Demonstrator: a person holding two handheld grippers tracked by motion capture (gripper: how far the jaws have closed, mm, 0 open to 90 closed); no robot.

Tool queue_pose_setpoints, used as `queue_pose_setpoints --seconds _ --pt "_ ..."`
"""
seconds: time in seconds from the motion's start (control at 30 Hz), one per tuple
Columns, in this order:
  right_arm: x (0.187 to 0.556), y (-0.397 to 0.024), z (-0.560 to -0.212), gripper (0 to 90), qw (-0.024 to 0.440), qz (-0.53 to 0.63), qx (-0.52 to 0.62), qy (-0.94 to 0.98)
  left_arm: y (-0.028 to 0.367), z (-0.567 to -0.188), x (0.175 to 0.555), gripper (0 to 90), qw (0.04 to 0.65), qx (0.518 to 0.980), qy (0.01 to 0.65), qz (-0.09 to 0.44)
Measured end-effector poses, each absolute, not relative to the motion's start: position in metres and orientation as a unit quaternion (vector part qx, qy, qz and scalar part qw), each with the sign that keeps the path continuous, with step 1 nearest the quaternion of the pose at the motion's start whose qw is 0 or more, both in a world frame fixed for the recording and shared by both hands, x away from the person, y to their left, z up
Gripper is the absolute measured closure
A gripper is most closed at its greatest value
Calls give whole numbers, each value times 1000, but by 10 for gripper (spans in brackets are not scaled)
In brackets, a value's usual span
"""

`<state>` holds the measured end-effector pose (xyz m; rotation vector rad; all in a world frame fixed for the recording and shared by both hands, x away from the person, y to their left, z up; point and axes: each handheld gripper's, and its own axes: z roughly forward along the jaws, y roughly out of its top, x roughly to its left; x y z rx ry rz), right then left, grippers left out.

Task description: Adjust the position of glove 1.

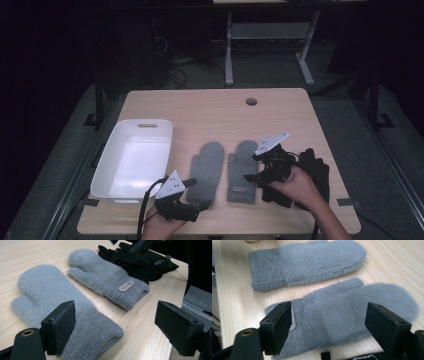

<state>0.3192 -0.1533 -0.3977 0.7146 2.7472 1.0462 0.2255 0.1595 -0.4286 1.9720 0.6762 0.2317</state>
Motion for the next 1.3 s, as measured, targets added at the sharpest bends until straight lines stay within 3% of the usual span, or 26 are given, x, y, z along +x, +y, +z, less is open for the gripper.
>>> queue_pose_setpoints --seconds 0.7,1.0,1.03,1.1,1.17,1.3 --pt "357 -121 -442 275 38 241 214 946 160 -430 225 168 500 813 284 94" --pt "353 -117 -445 439 52 228 225 946 161 -429 223 168 501 810 287 98" --pt "352 -119 -445 504 50 236 233 942 162 -428 223 168 500 811 286 100" --pt "352 -120 -445 530 49 238 235 941 163 -428 222 168 496 814 284 100" --pt "352 -122 -445 642 44 244 246 937 163 -428 222 168 497 813 284 101" --pt "351 -124 -444 757 39 252 257 932 163 -427 221 168 498 812 286 102"
